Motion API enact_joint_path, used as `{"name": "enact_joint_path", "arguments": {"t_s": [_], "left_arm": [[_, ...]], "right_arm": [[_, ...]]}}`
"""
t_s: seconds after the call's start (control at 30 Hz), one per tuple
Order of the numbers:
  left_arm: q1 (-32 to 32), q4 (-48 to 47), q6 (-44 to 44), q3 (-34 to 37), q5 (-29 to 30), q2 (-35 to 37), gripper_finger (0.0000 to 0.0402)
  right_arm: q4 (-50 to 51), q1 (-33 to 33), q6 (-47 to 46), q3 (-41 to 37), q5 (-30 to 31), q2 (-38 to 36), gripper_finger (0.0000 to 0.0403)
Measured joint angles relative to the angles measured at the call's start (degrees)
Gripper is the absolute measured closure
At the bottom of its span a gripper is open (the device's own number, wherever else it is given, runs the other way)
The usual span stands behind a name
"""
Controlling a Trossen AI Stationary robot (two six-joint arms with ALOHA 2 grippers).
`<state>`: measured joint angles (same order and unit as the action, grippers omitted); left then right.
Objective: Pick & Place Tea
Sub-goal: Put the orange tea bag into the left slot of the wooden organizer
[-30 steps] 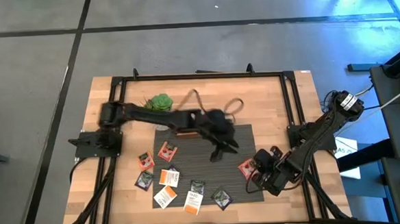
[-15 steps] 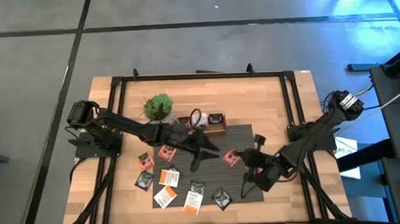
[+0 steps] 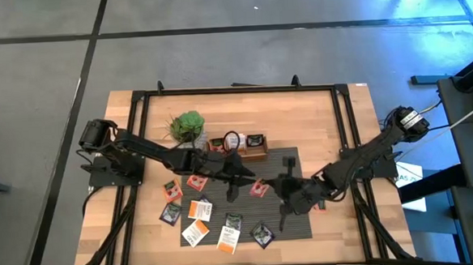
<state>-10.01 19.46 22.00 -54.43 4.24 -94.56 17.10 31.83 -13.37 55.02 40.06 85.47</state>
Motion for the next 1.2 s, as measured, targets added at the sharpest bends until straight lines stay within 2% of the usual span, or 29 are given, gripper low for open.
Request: {"name": "enact_joint_path", "arguments": {"t_s": [0.27,0.73,0.87,1.07,1.2], "left_arm": [[0.04,0.02,1.22,-0.04,-1.15,0.0,0.0294],[0.04,0.01,2.33,-0.07,-0.69,0.0,0.0302],[0.04,0.03,2.34,-0.07,-0.69,-0.02,0.0326],[0.04,0.04,-1.69,-0.11,-0.69,-0.02,0.0392],[0.08,-0.02,-3.75,-0.11,-0.7,-0.04,0.0398]], "right_arm": [[0.28,-2.84,0.42,0.0,-5.62,0.34,0.0403],[-4.06,-3.6,6.28,0.0,-5.71,0.35,0.0403],[-4.07,-3.6,6.39,0.0,-5.67,0.35,0.0403],[-4.13,-3.82,6.37,0.0,-5.69,0.35,0.0398],[-4.22,-3.82,7.91,0.0,-6.44,0.35,0.0377]]}}
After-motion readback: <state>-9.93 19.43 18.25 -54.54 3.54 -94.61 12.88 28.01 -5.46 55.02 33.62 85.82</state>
